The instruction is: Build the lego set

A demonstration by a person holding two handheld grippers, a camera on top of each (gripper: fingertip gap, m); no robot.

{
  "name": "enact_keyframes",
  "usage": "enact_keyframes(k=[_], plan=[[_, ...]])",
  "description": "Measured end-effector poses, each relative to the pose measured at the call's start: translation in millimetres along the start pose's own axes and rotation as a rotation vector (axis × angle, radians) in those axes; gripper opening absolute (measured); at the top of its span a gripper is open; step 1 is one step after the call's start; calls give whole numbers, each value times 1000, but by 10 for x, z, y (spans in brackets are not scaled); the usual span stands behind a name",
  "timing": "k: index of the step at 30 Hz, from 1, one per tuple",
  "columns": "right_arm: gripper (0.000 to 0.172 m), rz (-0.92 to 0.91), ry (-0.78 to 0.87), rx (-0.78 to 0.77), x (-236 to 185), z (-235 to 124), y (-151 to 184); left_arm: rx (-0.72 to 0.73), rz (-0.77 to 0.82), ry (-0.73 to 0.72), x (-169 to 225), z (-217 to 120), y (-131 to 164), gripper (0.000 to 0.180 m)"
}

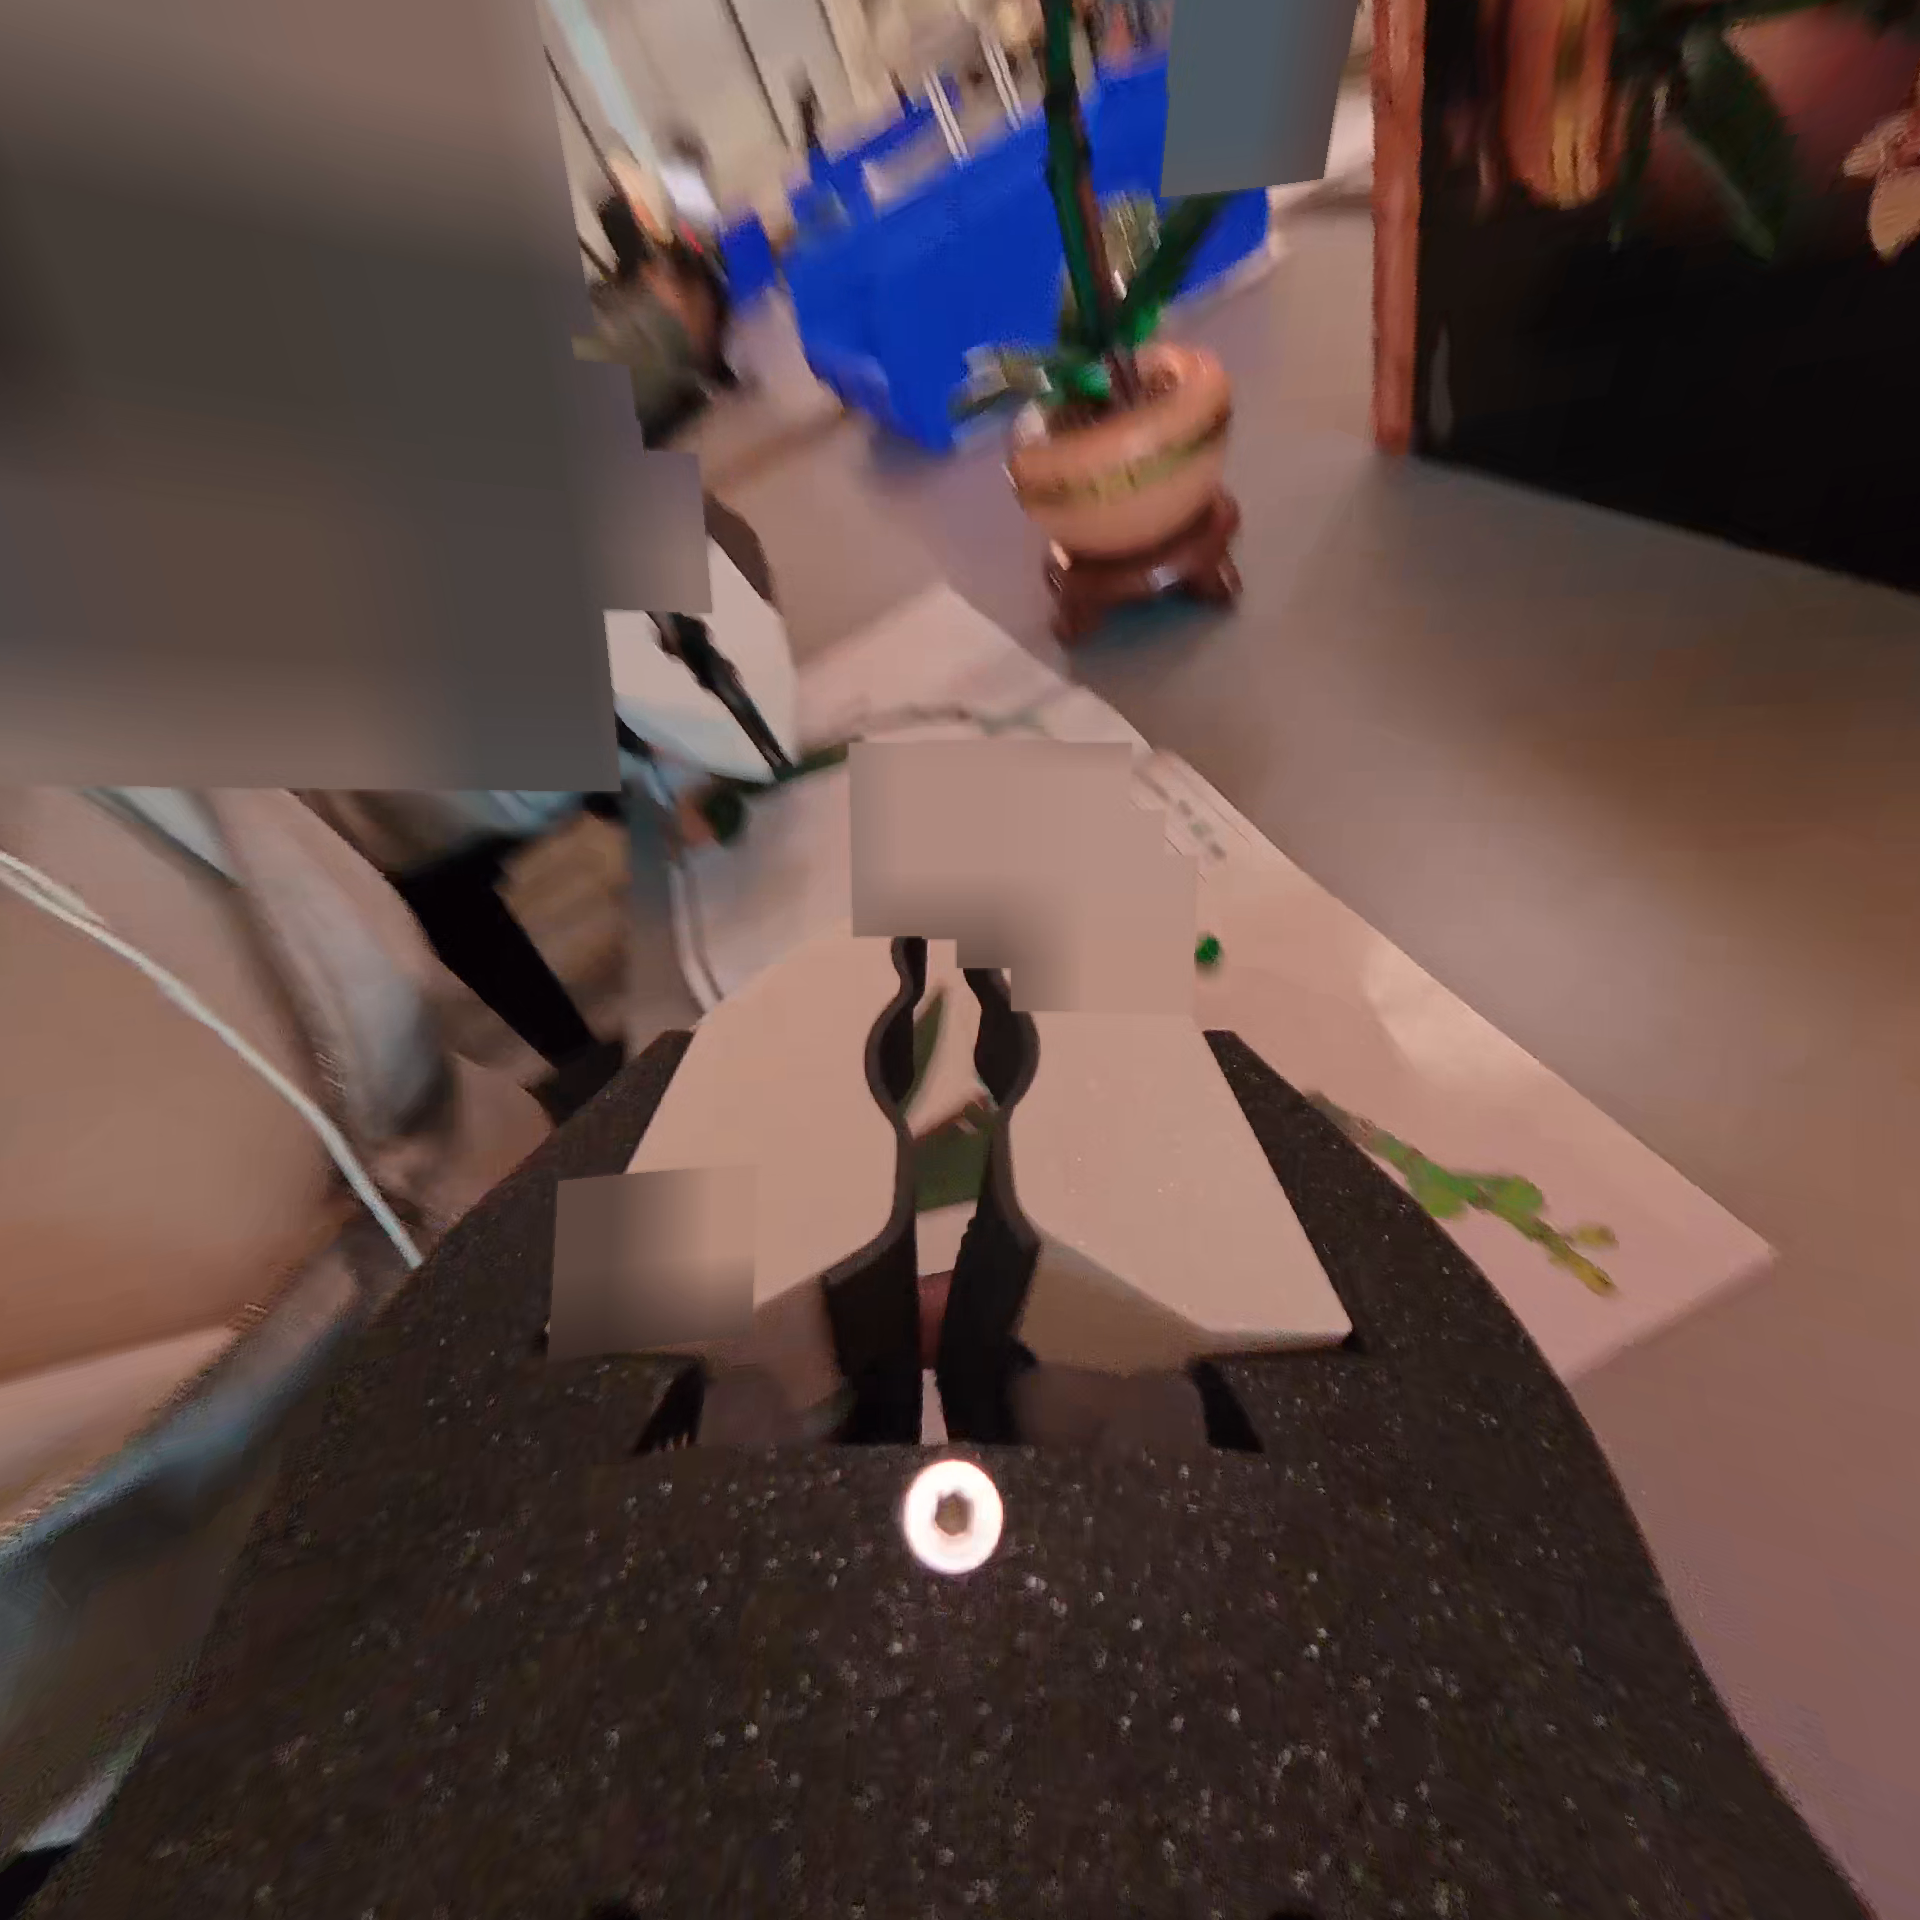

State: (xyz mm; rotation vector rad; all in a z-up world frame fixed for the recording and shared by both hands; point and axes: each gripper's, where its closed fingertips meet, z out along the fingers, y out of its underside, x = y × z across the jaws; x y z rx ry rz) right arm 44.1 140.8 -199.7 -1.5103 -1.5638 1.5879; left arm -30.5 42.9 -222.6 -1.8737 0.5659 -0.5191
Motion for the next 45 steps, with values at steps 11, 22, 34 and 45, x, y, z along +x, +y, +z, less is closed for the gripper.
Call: enact_keyframes(k=[11, 22, 34, 45], plan=[[6, 124, -197, 169, -280, 29, -277, -2, 9, -3, 7, -7, 5, 3], [5, -51, -158, -37, -469, 498, -150, -52, 21, 13, 31, 35, 64, 3], [5, -173, -240, -183, -687, 1080, -21, -96, 93, 18, 102, 68, 120, 2], [5, -176, -236, -201, -674, 1111, 36, -97, 96, 20, 105, 73, 122, 2]])
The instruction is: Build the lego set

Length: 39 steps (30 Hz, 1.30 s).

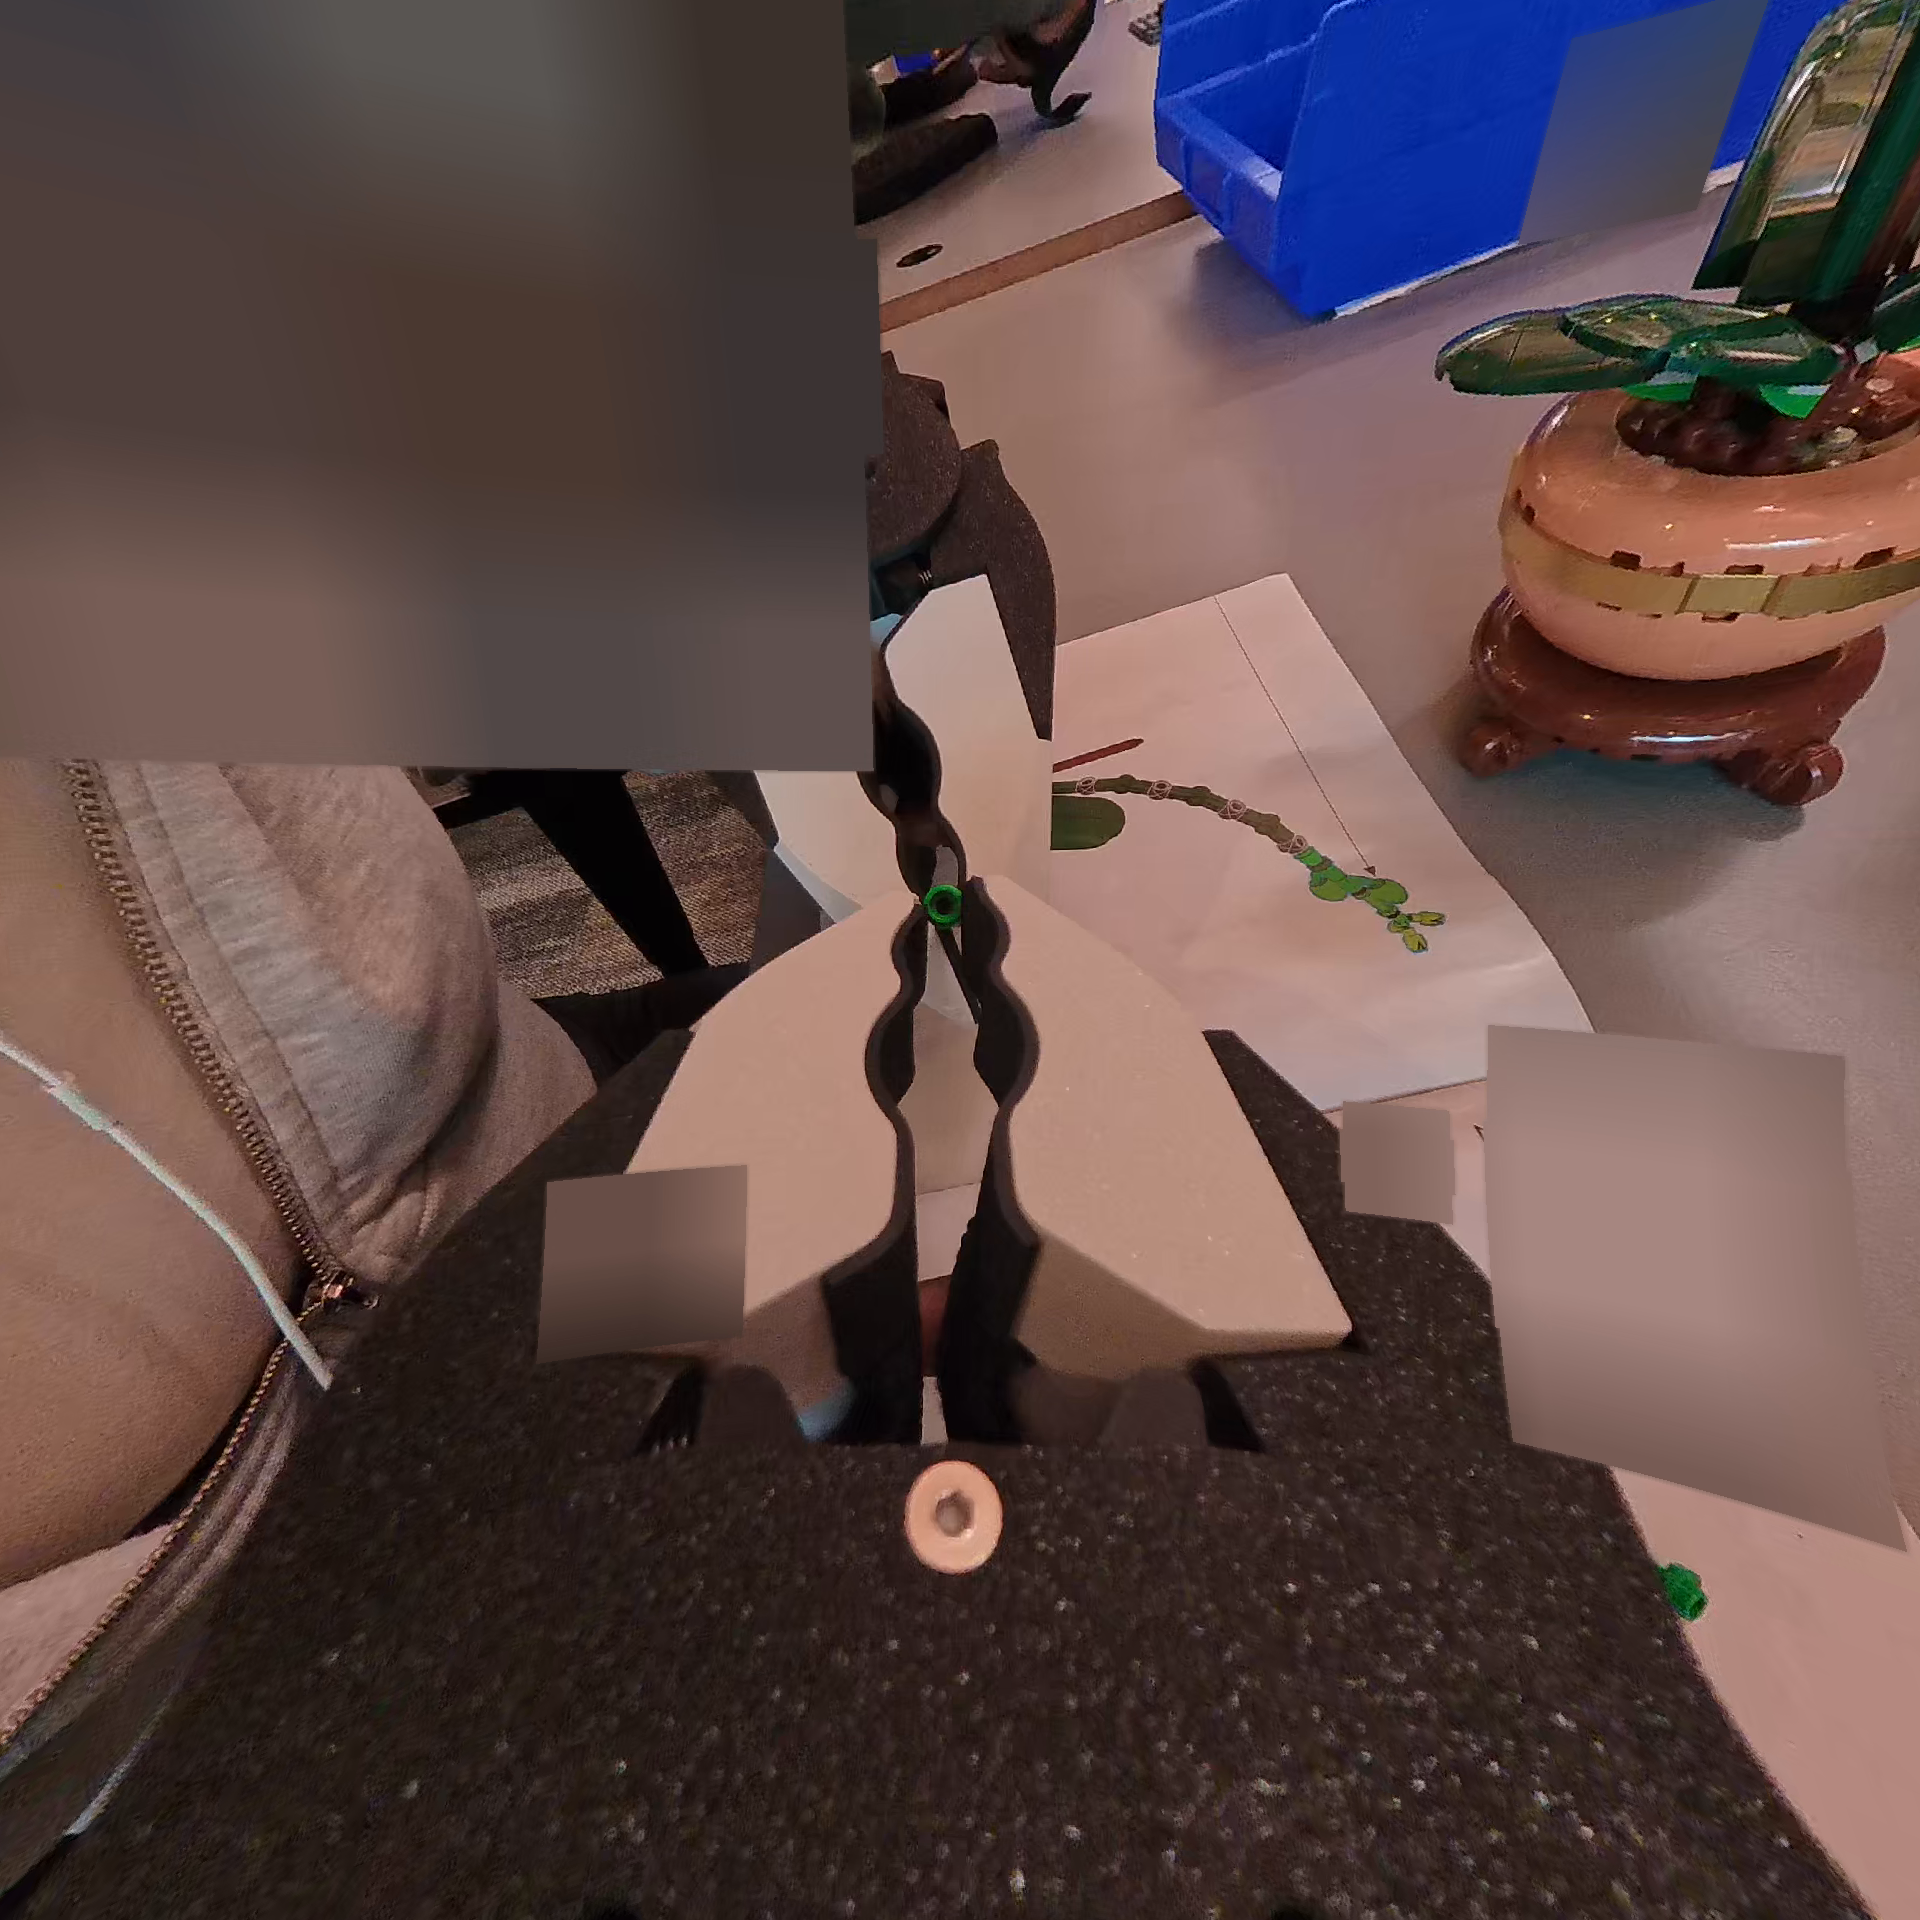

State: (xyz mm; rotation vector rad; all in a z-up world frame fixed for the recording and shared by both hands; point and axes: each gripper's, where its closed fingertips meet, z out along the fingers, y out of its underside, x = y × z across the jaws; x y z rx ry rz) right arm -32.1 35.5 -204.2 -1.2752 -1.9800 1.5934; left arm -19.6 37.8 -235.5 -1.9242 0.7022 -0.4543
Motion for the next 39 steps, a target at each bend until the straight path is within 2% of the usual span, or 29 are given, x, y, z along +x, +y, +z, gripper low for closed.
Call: enact_keyframes(k=[14, 27, 31, 39], plan=[[5, -55, 42, -29, -7, 6, 17, -11, 3, -3, 0, 3, 13, 2], [5, -19, 25, 13, 3, 6, 25, -9, -2, -3, -8, 4, 10, 2], [5, -15, 25, 62, 13, 11, -20, 29, -28, -1, -24, -23, -31, 2], [5, 81, -3, 259, 46, 31, -157, 116, -98, 2, -97, -110, -119, 2]])
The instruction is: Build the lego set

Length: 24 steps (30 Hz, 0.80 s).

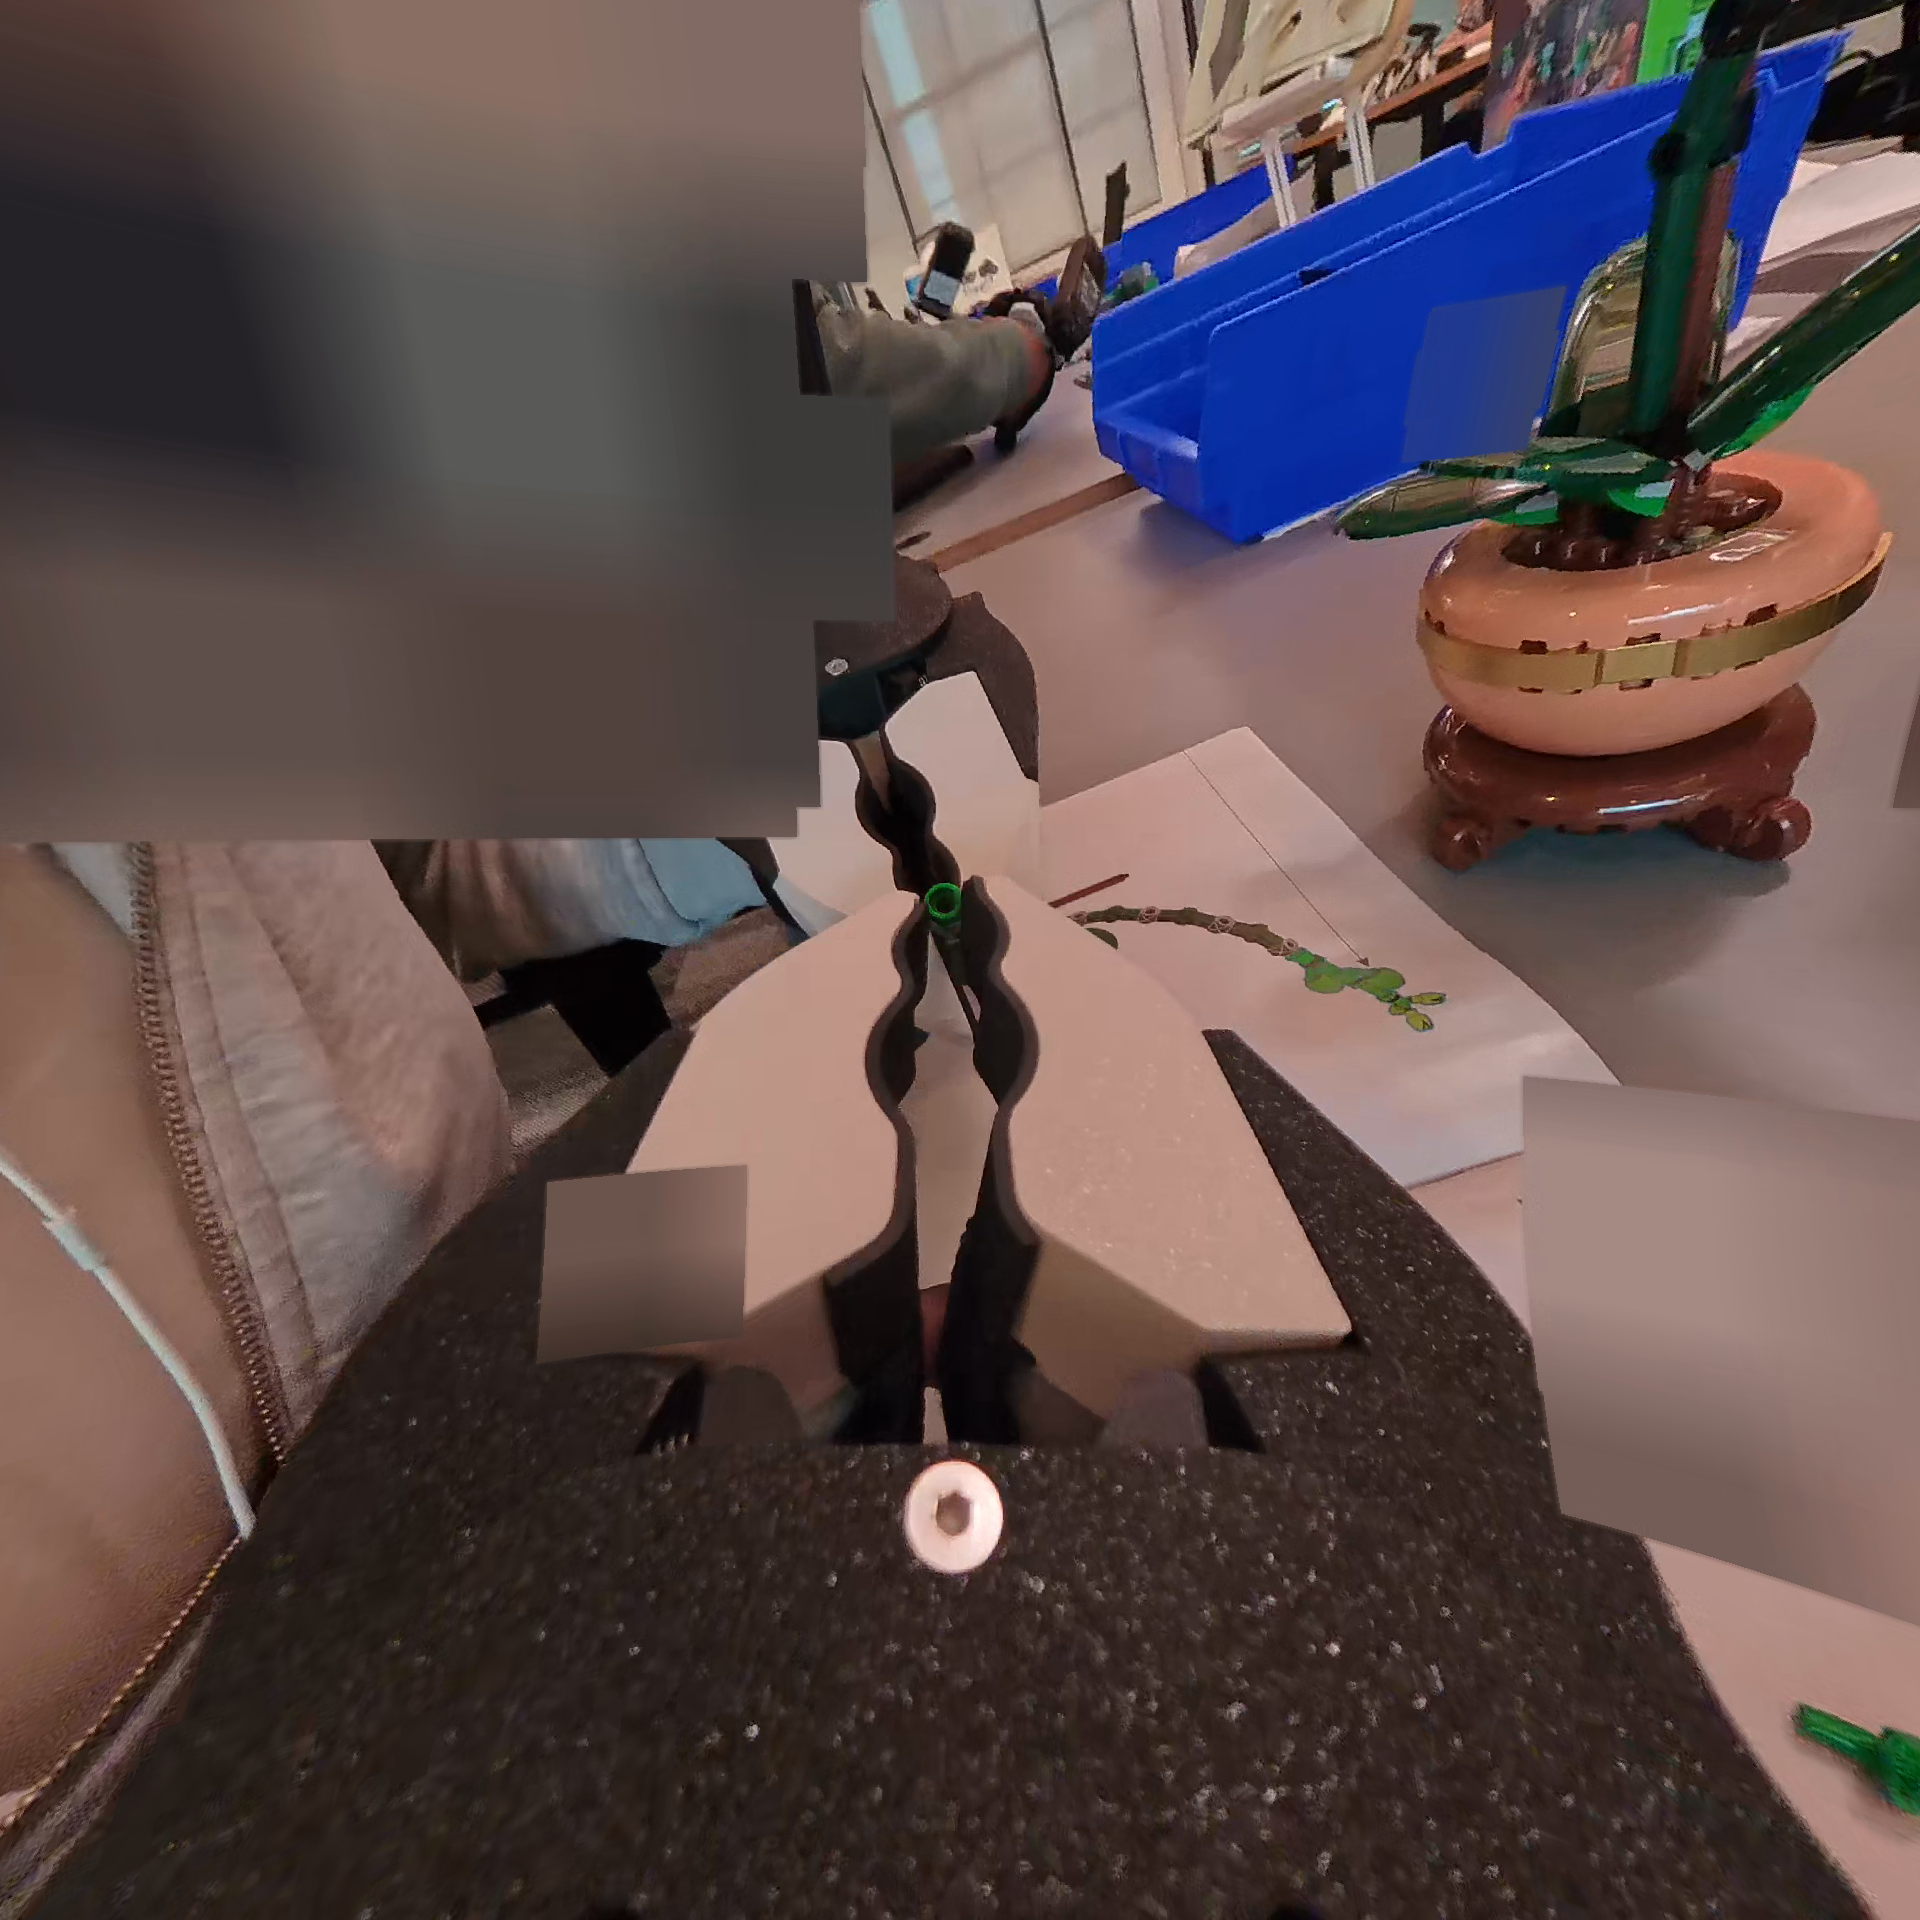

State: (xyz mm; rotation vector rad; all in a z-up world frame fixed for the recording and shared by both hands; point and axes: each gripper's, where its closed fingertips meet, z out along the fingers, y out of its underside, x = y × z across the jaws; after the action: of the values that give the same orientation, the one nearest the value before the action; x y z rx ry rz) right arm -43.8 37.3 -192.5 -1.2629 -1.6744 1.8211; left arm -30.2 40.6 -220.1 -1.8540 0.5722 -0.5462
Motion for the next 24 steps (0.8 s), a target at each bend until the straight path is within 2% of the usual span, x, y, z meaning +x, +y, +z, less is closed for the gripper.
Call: enact_keyframes(k=[12, 24], plan=[[5, 142, -98, 14, -36, -4, 39, -32, 34, 7, 32, 30, 38, 2], [5, 166, -114, 10, -35, -13, 61, -40, 40, 8, 41, 32, 48, 2]])
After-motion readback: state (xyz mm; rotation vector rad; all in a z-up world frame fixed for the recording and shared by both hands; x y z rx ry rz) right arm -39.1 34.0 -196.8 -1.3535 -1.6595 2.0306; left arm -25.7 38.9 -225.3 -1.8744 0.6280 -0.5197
